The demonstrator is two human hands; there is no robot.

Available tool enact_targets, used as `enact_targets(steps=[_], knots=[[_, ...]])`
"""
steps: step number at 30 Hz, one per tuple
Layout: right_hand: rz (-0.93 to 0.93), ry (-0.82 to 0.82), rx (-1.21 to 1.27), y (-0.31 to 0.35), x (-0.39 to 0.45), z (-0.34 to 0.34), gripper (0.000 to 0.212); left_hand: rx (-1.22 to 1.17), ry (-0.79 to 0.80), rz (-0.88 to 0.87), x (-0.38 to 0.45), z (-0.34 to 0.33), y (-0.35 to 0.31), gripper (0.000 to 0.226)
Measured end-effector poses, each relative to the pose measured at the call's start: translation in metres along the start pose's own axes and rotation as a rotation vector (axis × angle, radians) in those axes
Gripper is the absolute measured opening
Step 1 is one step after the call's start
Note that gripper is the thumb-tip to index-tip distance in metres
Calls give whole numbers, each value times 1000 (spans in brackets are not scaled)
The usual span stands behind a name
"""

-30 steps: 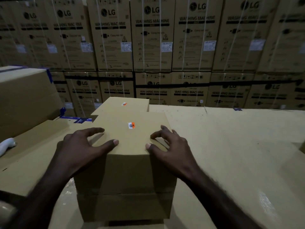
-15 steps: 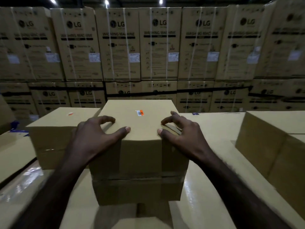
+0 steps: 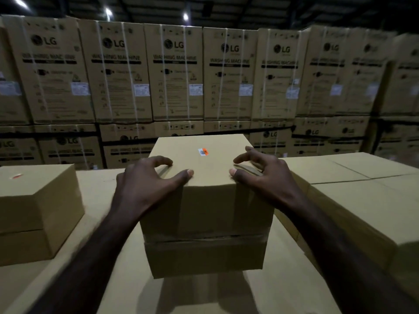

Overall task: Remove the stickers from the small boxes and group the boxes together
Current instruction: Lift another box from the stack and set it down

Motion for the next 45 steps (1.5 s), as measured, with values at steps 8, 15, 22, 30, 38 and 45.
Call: enact_targets(steps=[8, 15, 22, 30, 38, 45], knots=[[-51, -5, -49, -26, -2, 15, 39, -61, 61, -36, 10, -32, -14, 80], [-141, 41, -28, -63, -2, -12, 28, -24, 116, -29, 21, -64, 0, 67], [-173, 88, 13, -106, 3, -26, 25, -22, 170, 3, 27, -108, 7, 65], [-162, 157, 49, -150, 2, -34, 26, 26, 180, 77, 24, -148, 8, 67], [-130, 192, 65, -181, -7, -49, 29, 42, 189, 165, 3, -173, 21, 75], [-115, 217, 7, -192, -15, -52, 37, 78, 205, 169, -13, -185, 20, 74]])
Point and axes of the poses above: each hand's wrist, its own x-axis towards the middle knuckle, its own z-axis out of the back of the hand, y = z × x, the point moved 10 cm from there along x, towards the middle knuckle, and after that the axes turned 6 degrees about y, right-handed, at the moved point
